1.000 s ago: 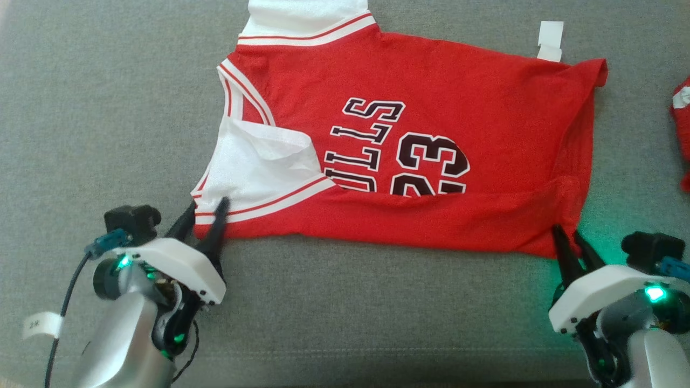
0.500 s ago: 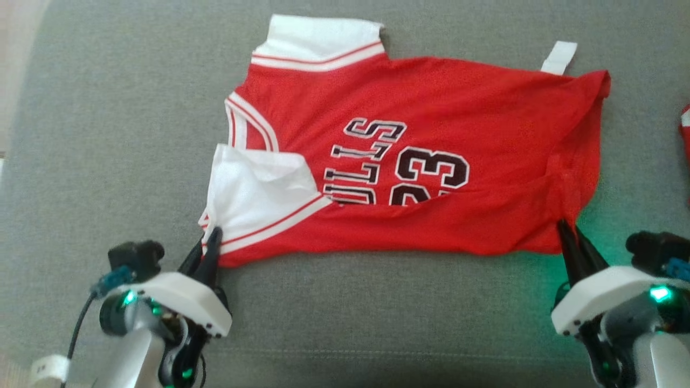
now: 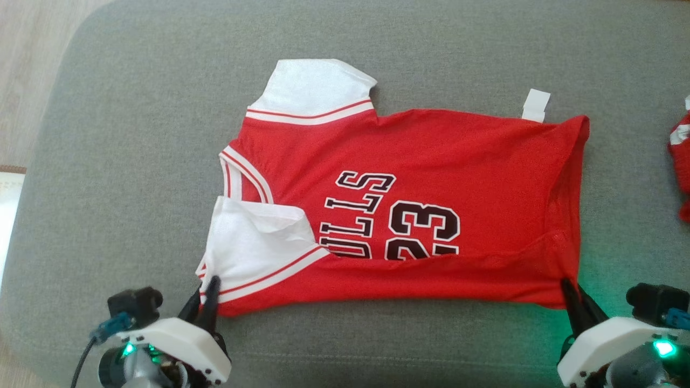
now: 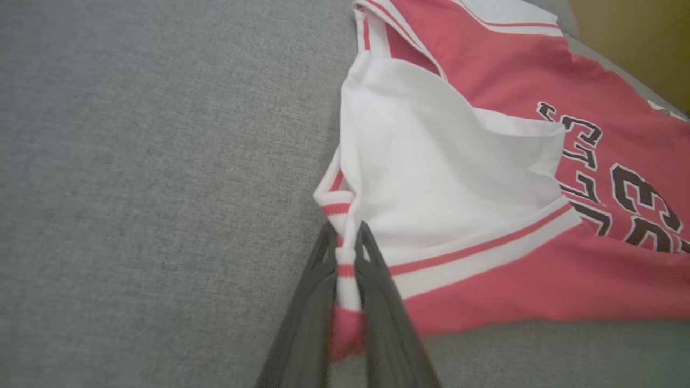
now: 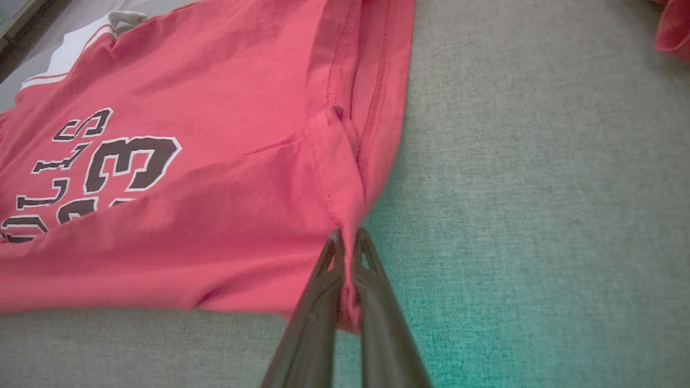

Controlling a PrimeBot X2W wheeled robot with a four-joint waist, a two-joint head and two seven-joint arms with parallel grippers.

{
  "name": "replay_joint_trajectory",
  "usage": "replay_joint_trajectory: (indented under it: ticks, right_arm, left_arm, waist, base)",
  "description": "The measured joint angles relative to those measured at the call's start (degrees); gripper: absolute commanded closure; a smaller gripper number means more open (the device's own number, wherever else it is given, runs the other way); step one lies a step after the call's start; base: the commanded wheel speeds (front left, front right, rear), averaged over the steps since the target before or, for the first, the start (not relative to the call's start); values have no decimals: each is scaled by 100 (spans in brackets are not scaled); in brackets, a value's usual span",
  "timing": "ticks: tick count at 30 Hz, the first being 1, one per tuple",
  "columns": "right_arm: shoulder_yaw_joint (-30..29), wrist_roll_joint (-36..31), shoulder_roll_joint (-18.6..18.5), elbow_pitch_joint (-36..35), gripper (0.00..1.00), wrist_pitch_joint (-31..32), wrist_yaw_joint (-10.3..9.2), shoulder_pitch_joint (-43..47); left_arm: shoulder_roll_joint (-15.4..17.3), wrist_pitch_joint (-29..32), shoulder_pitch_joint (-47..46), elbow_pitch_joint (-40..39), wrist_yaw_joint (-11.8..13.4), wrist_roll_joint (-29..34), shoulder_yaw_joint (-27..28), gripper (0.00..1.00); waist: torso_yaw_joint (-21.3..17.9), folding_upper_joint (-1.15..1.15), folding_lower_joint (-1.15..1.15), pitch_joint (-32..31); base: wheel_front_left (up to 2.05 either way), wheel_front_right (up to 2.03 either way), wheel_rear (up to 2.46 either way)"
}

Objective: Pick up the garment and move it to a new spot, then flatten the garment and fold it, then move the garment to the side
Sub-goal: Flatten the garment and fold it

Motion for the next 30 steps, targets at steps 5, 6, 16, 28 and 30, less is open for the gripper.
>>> replay_joint_trajectory:
  ticks: [5, 6, 16, 28, 30]
  right_arm:
    - [-18, 46, 0, 55, 0, 49, -1, 16]
    - [-32, 47, 2, 53, 0, 46, -1, 40]
    - [-57, -124, 3, -838, 0, -839, -1, 292]
    - [233, -466, 2, -1427, 0, -1083, -1, -367]
    - [241, -465, 2, -1427, 0, -1083, -1, -368]
  left_arm:
    - [4, 35, 2, -22, 0, 1, -75, 0]
    - [3, 25, 2, -32, 29, 1, -98, 0]
    - [230, -1053, 13, -777, 650, 812, 88, 0]
    - [461, -829, -3, -1563, 948, 1027, 193, 0]
    - [461, -812, -3, -1592, 949, 1027, 188, 0]
  waist:
    - [-15, 0, 0, -86]
    - [-17, 0, 0, -116]
    - [-173, 0, 0, -363]
    - [-270, 0, 0, -389]
    - [-266, 0, 0, -353]
  base:
    - [0, 0, 0]
    - [0, 0, 0]
    - [0, 0, 0]
    - [0, 0, 0]
    - [0, 0, 0]
